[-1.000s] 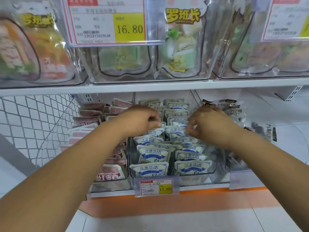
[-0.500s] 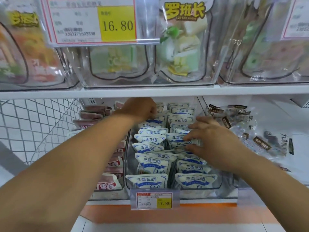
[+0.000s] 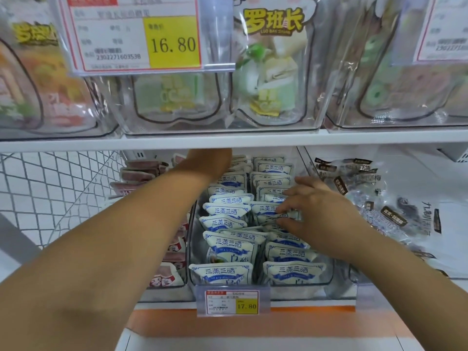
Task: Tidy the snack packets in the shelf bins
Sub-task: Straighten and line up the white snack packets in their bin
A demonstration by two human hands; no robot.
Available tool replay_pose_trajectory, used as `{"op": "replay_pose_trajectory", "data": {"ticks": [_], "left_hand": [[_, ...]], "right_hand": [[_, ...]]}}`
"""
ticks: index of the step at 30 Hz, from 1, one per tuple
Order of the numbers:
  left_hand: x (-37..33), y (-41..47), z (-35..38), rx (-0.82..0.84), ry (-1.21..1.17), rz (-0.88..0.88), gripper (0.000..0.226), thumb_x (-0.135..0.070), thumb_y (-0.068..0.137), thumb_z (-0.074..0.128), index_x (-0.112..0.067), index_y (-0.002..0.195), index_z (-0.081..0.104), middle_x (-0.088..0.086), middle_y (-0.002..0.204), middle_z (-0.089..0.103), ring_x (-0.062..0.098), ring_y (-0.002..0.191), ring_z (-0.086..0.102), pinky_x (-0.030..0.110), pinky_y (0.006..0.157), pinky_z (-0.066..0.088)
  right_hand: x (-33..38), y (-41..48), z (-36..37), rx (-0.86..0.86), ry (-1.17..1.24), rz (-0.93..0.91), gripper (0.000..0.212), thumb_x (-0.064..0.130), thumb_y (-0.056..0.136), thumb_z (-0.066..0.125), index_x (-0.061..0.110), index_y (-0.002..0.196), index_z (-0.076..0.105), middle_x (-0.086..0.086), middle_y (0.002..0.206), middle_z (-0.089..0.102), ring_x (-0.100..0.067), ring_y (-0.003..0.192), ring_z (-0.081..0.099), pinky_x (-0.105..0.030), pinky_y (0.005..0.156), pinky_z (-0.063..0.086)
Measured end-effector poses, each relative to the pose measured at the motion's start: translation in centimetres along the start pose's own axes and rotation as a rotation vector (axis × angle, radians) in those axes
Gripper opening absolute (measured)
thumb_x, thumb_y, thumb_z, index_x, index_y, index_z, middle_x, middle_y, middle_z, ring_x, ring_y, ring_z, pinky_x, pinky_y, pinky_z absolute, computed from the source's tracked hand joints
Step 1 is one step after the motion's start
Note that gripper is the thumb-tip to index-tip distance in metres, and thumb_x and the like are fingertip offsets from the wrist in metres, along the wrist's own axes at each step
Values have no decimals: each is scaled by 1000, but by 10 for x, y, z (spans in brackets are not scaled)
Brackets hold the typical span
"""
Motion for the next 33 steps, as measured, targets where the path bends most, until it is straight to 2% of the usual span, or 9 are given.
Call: {"op": "replay_pose_trajectory", "data": {"ticks": [4,8,10,13,17,21,26,29,33], "left_hand": [[5,-6,-5,27,68,-17,19,-8,89,51,-5,97,67,10,89,68,18,62,54,34,64,48],[1,-9,-5,24,-54,16,25,-26,94,56,-18,117,62,-2,110,65,16,89,61,32,80,47],[-10,-9,-8,-26,-75,108,24,-27,94,58,-19,116,65,-5,116,64,13,100,58,27,88,42],[-34,-3,-4,14,-142,203,20,-26,93,60,-18,108,70,-6,110,67,8,97,56,21,83,37],[-53,11,11,101,-223,143,18,-29,84,71,-19,98,75,-7,99,71,10,91,61,27,86,46],[-54,16,20,47,-208,95,11,-21,82,73,-18,92,76,-6,95,72,12,92,64,27,85,49],[-52,15,21,3,-193,78,11,-29,81,74,-23,90,75,-10,90,70,10,89,62,22,75,40],[-51,15,23,-16,-406,103,5,-29,79,75,-26,82,76,-17,78,68,2,82,63,21,72,44],[-58,14,26,21,-562,150,11,-22,82,74,-18,92,76,-16,85,69,-4,81,61,8,70,40]], "right_hand": [[0,0,0,-18,0,-1,29,54,87,55,42,111,65,24,128,52,-2,138,19,-35,110,32],[2,-1,1,-15,15,-10,27,53,87,56,42,110,65,24,128,53,-2,139,19,-36,110,32],[2,-1,1,-22,22,-14,27,53,87,57,41,110,65,24,128,53,-2,139,20,-36,110,32],[2,-1,1,-32,22,-11,28,53,87,56,40,110,66,24,127,54,-2,138,20,-35,109,32],[2,-1,2,-52,22,-9,29,53,87,56,40,110,67,24,126,54,-1,137,21,-32,108,33],[1,0,2,-52,10,-1,28,54,87,55,41,110,66,25,126,53,-1,137,21,-31,106,30],[2,0,3,-48,-21,-4,29,53,88,53,41,111,65,25,127,53,-2,137,21,-33,105,32],[0,1,4,-40,-34,-6,30,54,89,52,42,113,64,23,128,52,-3,138,20,-34,106,31],[-1,2,6,-46,-43,-23,30,55,88,52,42,113,64,23,128,53,-3,138,20,-33,105,33]]}}
Point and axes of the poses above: each hand's wrist, its own y-axis towards the middle knuckle, its own z-axis out of the palm, x = y × z, the point moved 2 cm from there along y, towards the middle knuckle
